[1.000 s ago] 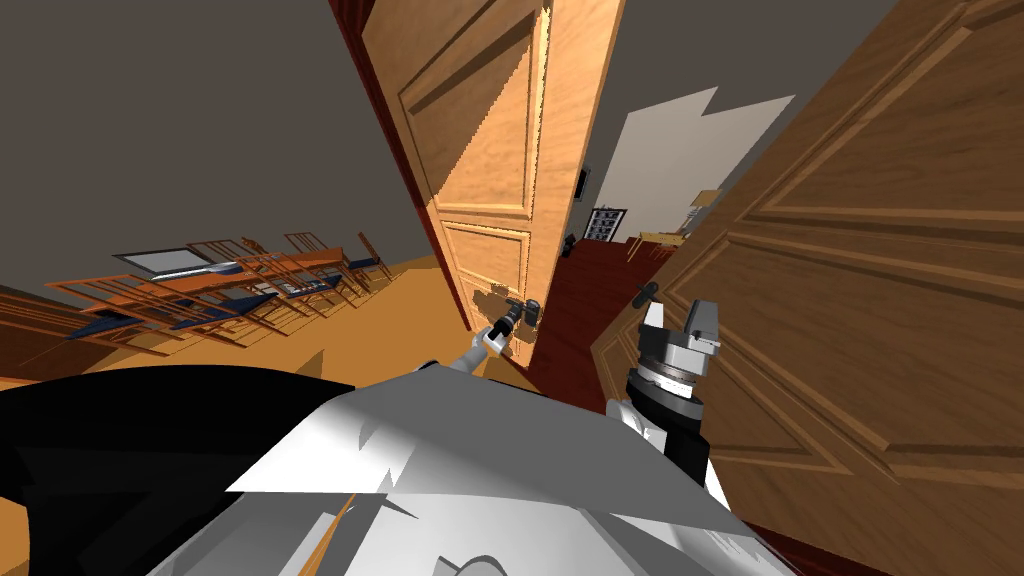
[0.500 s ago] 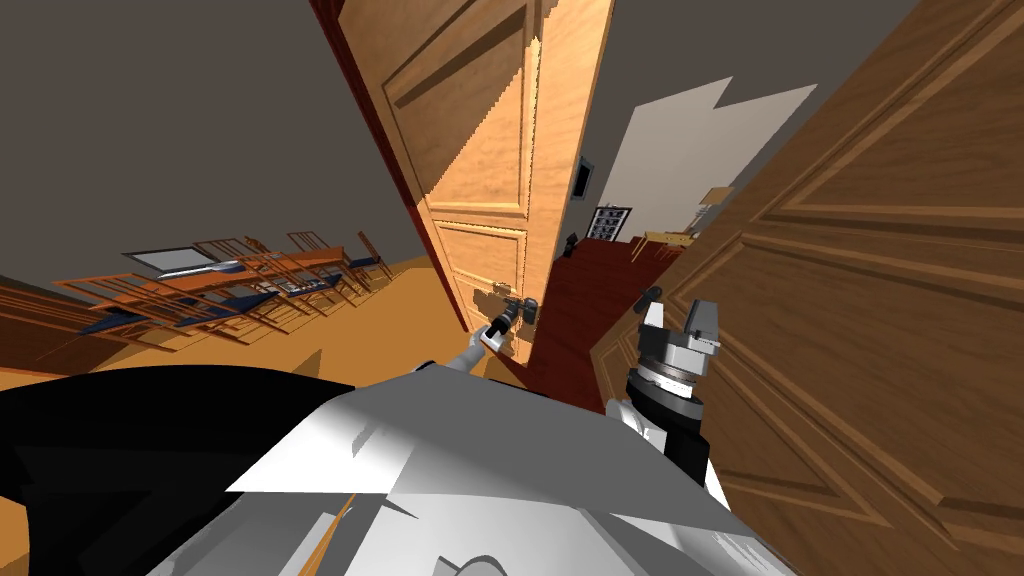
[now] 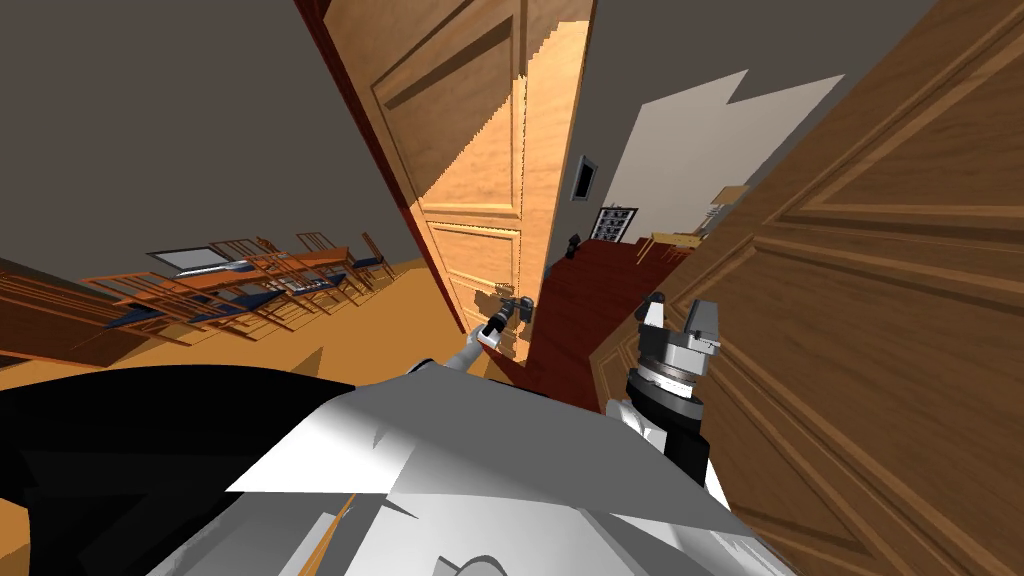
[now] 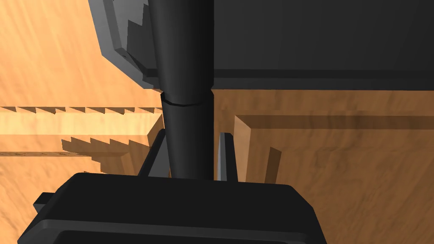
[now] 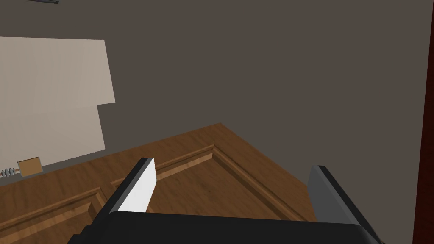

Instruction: Push the door open

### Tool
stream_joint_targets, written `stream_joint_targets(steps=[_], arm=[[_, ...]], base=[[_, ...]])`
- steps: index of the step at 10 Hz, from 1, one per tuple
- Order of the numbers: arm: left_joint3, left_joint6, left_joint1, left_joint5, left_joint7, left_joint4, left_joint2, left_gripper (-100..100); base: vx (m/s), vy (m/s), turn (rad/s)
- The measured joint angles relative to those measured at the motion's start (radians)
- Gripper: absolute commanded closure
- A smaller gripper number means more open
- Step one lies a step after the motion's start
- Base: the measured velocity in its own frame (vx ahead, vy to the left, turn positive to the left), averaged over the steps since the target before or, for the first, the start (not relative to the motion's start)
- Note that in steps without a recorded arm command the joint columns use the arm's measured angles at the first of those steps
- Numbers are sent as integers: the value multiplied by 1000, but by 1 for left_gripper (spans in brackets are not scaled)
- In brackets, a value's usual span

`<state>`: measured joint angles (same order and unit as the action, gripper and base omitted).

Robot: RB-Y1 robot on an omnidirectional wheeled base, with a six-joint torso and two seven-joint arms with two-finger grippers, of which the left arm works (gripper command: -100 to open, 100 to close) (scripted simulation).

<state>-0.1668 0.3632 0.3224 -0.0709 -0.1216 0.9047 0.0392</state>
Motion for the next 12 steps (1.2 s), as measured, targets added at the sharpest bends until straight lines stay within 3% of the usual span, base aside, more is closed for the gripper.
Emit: stream_joint_targets(steps=[2,5,6,8,12], arm=[[29,-2,-2,3,16,3,-5,100],[76,23,12,13,27,-33,2,100],[78,6,3,13,29,-3,2,100],[103,8,15,19,32,-25,1,100],[152,-5,3,28,48,-4,-6,100]], base=[[131,-179,80],[113,-126,66],[89,-107,49],[139,-148,84],[132,-164,91]])
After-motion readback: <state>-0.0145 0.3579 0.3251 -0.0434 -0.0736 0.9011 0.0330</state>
